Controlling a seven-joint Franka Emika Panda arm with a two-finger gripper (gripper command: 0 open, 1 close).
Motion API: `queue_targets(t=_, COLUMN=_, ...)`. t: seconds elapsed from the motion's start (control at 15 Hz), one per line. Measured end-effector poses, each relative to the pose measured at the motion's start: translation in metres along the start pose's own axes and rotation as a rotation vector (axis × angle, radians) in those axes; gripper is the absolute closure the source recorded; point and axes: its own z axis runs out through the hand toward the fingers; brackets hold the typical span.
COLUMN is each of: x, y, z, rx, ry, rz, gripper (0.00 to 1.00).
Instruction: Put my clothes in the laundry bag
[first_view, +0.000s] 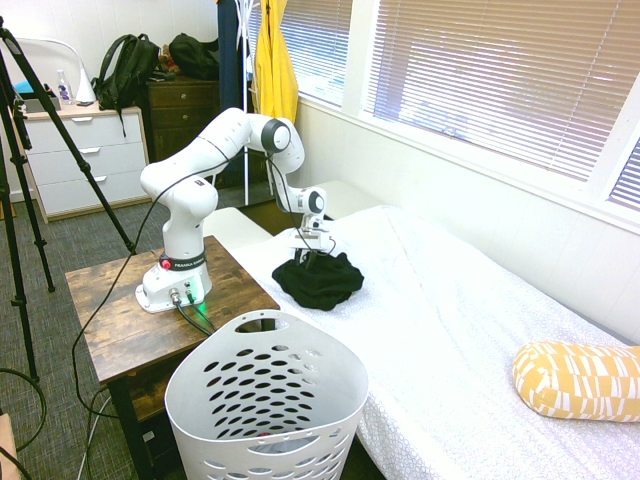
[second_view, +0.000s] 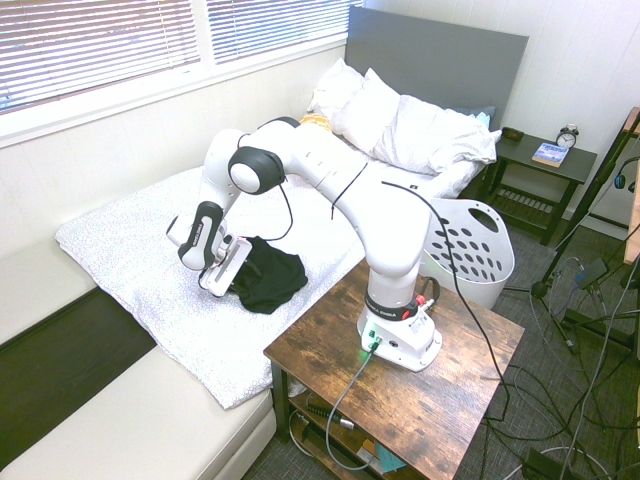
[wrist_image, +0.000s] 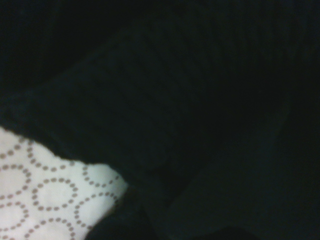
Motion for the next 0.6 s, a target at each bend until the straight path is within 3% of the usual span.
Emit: queue_targets(t=0.6, x=0.0003, y=0.0104, z=0.0085, rx=0.0, ry=-0.028, rz=0.013, gripper=1.0)
